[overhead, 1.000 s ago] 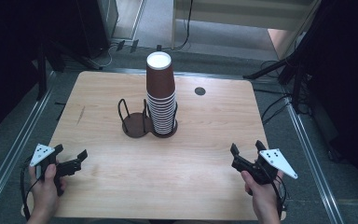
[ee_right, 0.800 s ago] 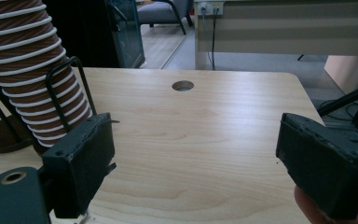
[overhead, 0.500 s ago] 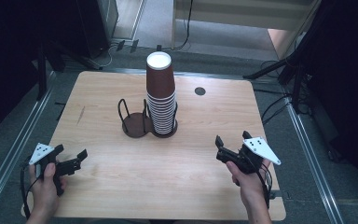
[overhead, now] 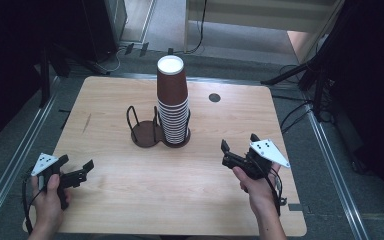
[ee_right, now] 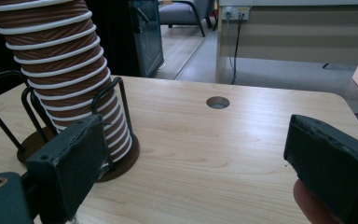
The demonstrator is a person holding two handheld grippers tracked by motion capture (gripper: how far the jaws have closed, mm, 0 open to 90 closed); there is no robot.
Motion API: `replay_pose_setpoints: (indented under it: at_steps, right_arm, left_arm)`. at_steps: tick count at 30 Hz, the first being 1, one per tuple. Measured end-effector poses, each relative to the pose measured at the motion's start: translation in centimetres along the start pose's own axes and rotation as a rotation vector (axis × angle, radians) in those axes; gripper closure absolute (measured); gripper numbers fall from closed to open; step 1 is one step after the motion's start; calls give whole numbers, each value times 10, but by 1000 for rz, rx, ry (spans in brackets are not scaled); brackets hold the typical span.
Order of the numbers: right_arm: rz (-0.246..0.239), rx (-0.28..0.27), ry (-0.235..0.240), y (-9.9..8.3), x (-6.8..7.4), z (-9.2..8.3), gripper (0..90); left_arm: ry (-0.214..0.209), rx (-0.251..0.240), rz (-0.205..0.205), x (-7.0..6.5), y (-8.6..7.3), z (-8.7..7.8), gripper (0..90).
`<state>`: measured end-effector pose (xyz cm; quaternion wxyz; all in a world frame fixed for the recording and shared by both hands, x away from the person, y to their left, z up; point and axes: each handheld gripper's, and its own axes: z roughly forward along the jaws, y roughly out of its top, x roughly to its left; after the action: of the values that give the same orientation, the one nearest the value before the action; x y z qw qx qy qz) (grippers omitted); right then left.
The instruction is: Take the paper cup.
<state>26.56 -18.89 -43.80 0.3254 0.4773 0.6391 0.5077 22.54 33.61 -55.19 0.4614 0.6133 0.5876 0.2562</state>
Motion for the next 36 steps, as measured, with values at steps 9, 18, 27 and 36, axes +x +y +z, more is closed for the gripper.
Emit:
replay_pose_setpoints:
  at_steps: [9,18,27,36]
  right_arm:
    - [-13,-13,30,9,10,10,54]
    - [-25,-32,52,18,24,21,82]
    - [-31,-23,76,25,41,33,80]
    - [-30,-25,90,34,59,45,0]
  left_arm:
    - [2,-1,1,0,0,0,0]
    - [5,-5,2,-1,0,0,0]
    - [4,-8,2,-1,0,0,0]
    - [3,-9,2,-1,0,0,0]
